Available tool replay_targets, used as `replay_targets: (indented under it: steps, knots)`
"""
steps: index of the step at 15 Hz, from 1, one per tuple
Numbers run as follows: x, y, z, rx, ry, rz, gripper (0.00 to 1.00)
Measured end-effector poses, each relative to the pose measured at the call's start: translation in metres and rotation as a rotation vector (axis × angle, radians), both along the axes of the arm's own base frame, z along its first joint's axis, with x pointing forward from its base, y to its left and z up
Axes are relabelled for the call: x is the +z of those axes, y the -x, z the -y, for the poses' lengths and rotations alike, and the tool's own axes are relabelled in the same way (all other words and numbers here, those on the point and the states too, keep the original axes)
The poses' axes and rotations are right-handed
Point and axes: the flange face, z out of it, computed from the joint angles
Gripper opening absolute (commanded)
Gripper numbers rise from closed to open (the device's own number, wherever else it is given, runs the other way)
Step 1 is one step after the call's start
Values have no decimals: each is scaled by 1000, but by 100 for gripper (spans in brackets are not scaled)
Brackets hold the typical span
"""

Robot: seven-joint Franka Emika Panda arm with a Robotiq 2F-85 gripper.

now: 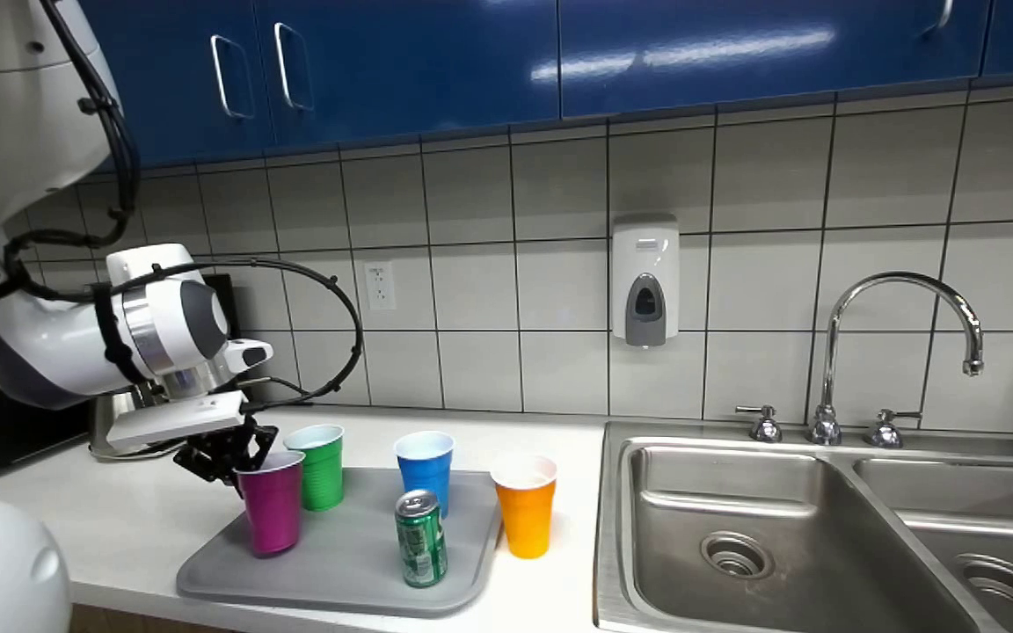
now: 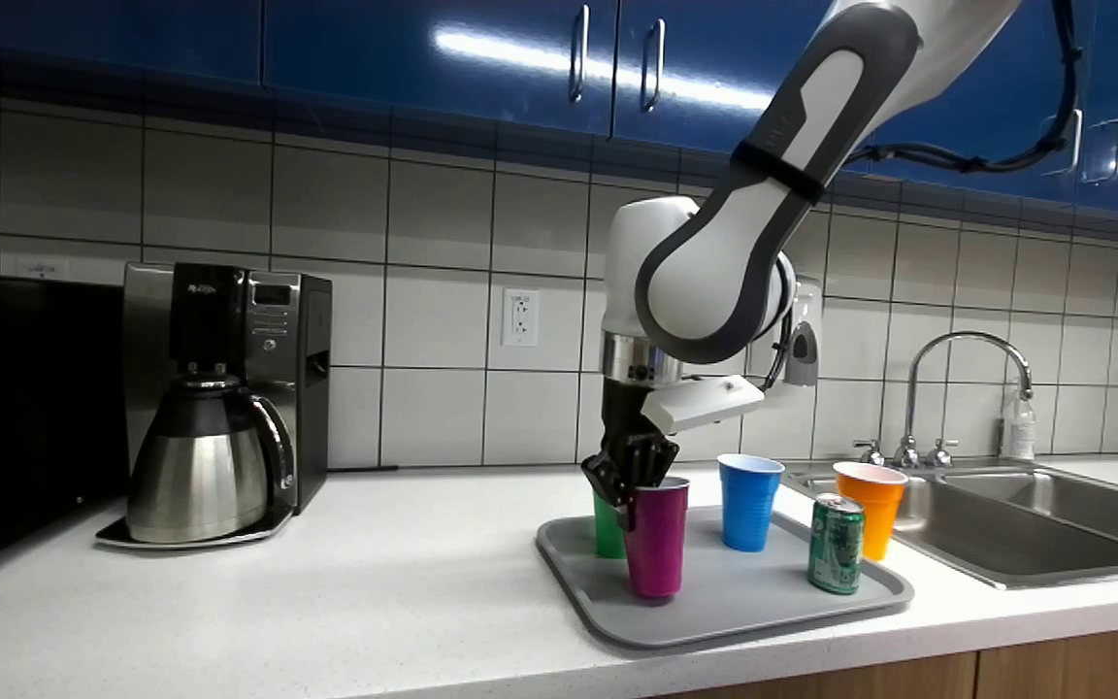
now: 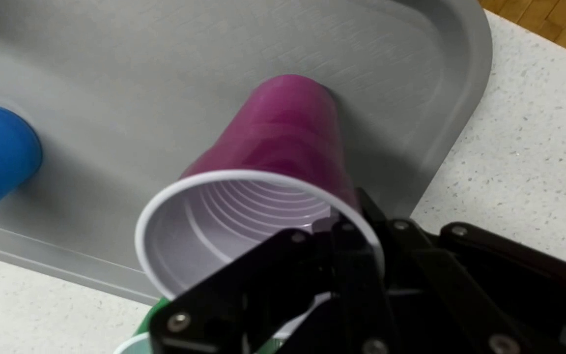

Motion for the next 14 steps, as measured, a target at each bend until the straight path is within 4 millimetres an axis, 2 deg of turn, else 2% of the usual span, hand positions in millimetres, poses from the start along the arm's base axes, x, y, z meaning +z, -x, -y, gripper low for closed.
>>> replay_targets:
  steps: [5,6,7,9,14]
  knots:
    - [-3,-1,-2,15,-10,7,1]
    - [-4,-1,-2,18,-11,7,4]
    - [-5,-1,-2,20,-12,6,29]
    - [-6,-1,-2,23,-14,7,37]
    - [-6,-1,-3,25,-15,8,73]
